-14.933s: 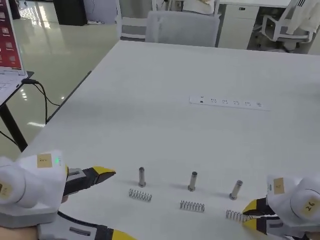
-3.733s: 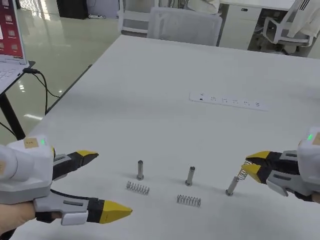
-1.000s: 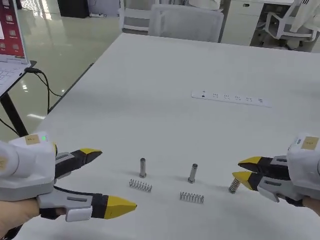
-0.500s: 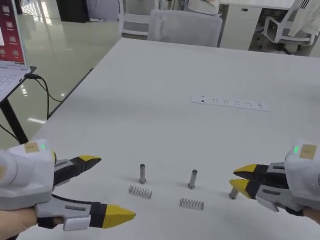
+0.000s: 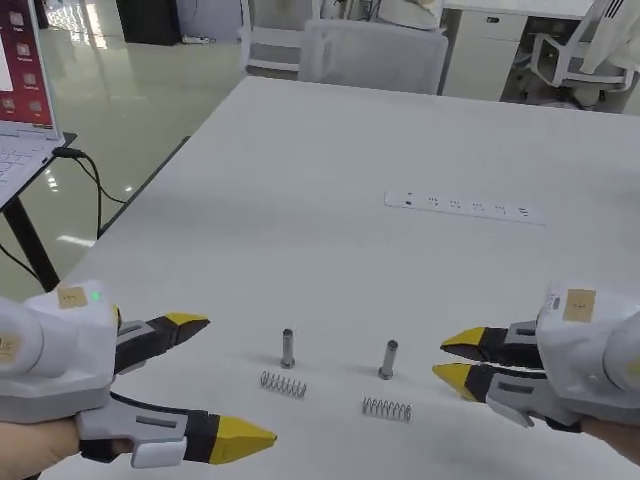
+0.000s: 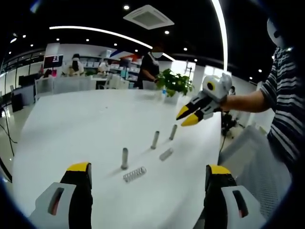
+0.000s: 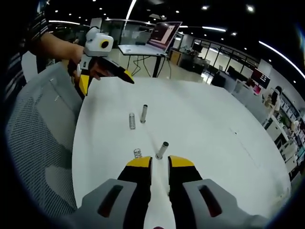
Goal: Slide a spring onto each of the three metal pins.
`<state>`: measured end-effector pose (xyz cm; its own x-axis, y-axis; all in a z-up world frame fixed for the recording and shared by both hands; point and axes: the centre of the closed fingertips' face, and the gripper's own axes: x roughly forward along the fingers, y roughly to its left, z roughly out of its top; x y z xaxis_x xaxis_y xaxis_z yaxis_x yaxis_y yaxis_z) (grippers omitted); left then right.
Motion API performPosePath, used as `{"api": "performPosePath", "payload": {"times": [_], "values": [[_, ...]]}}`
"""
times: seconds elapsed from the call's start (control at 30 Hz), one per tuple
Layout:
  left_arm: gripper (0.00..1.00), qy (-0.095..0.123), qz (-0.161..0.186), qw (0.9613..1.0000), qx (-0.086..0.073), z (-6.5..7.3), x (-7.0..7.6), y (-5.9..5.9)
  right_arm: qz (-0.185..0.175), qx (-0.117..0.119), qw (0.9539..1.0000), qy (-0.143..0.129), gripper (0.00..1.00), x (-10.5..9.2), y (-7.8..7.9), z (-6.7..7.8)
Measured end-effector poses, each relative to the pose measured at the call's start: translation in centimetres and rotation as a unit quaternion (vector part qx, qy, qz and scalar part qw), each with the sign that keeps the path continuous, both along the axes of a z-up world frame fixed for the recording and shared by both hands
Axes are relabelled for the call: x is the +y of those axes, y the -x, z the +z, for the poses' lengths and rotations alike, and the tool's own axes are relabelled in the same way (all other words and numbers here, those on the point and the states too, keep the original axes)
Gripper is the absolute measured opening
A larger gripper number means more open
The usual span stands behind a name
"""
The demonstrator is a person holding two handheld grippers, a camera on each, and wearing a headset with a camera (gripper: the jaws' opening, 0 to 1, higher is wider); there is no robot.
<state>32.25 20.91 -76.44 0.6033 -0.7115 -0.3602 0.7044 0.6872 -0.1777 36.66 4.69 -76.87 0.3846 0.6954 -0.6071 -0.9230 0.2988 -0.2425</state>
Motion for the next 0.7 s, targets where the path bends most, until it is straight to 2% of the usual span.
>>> {"api": "performPosePath", "payload": {"times": [0.47,0.57,0.7], "values": [[0.97,0.005,0.005,1.0,-0.002,0.3,0.1,0.1,0.032,0.023,0.999,0.022,0.11,1.6,1.4,-2.3],[0.97,0.001,0.005,1.0,-0.001,0.1,0.3,0.2,0.04,0.026,0.9984,0.029,0.11,1.9,1.7,-2.9],[0.97,0.002,0.006,1.0,0.0,0.1,0.3,0.2,0.044,0.034,0.9977,0.039,0.11,2.0,1.7,-3.7]]}}
